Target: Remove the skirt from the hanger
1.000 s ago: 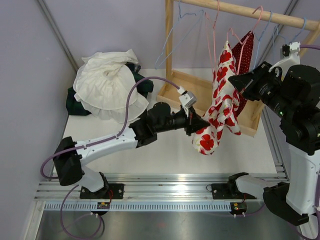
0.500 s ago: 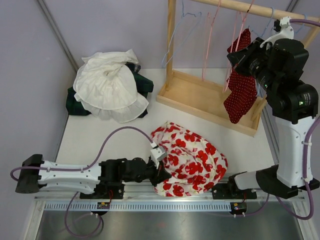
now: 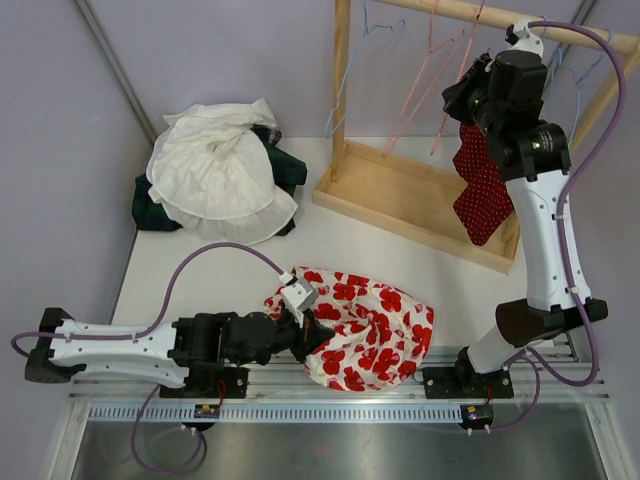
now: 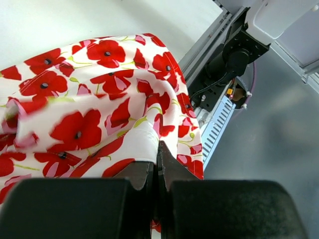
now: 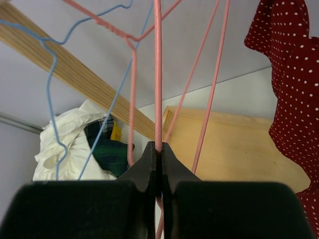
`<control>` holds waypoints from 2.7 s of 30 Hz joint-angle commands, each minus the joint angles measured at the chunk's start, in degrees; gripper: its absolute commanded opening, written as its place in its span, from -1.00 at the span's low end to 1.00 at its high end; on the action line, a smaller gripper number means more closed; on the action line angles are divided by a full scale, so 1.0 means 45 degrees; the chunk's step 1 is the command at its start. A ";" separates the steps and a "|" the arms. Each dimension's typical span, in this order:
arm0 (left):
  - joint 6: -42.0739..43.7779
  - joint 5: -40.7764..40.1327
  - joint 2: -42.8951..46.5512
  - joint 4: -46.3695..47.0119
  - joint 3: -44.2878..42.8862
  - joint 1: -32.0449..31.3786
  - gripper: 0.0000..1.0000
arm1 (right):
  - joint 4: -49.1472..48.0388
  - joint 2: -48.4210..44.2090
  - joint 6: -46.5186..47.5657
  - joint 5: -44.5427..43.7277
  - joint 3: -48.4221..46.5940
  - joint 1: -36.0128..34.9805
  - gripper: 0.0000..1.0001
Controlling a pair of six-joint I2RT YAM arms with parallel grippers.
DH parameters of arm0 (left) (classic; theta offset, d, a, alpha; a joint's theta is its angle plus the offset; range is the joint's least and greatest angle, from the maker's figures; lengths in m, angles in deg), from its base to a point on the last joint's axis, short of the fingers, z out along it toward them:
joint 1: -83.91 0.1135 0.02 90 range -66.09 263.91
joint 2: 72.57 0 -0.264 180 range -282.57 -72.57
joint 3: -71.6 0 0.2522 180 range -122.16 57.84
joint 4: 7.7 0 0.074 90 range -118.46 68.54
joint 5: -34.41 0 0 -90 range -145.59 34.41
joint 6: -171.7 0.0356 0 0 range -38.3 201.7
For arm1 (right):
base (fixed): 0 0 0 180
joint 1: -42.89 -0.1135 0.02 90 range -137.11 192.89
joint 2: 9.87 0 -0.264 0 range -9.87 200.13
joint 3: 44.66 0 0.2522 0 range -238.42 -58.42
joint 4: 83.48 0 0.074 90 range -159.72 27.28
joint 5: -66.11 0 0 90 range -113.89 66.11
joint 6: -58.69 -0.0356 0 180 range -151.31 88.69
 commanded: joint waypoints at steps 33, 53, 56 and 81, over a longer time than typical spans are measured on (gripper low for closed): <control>0.5661 0.5444 -1.4029 -0.2304 -2.4462 1.8590 -1.00 | -0.2293 -0.6203 -0.0828 0.1758 0.7159 0.0426 0.99; 0.2532 0.5452 -1.2773 0.0884 -1.4237 1.9494 0.98 | -0.1065 -0.7417 0.0539 0.1702 0.5234 0.0426 0.99; 0.2552 0.5587 -0.9647 0.1491 -1.1795 1.9494 0.98 | 0.0063 -0.6345 0.0363 0.1175 0.3143 0.0445 0.99; 0.3314 0.8047 0.3230 -0.1692 -0.2434 1.9338 0.98 | 0.1047 -0.2475 0.1868 -0.4530 0.1945 0.0894 0.99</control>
